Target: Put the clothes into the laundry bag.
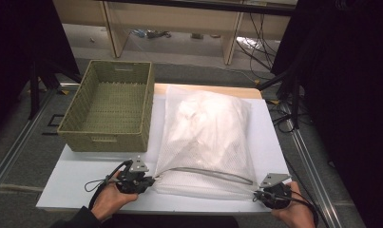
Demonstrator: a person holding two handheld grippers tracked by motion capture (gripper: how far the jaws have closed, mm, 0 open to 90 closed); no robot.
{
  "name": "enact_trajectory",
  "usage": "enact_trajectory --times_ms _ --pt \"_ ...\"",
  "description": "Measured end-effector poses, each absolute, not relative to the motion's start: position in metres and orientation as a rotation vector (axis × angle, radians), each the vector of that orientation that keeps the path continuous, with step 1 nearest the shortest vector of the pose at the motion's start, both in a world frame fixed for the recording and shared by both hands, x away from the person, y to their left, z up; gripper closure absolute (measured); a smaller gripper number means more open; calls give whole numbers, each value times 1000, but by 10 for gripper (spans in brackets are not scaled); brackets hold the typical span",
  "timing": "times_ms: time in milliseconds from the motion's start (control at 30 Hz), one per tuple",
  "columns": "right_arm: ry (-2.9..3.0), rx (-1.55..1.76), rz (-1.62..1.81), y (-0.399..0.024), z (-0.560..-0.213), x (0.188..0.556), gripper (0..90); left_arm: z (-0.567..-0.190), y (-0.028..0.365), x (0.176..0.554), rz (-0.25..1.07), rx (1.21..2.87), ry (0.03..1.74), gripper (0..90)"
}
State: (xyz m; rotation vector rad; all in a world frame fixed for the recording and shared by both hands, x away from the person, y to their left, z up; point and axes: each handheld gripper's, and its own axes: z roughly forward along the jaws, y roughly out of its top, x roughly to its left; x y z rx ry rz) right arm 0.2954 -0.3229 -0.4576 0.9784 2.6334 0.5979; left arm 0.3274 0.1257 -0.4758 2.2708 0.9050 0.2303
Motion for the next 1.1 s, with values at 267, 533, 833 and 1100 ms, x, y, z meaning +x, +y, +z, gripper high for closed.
enact_trajectory --times_ms 267,533,833,1100 --pt "2501 1057 643 -318 -443 296 612 -474 137 322 209 2253 929 859" --pt "2378 913 765 -292 -426 306 505 -466 123 317 209 2190 932 552" --pt "2458 654 605 -248 -437 341 404 -463 134 318 238 2174 966 482" --pt "2517 593 530 -235 -449 357 705 -465 141 322 249 2176 1002 463"
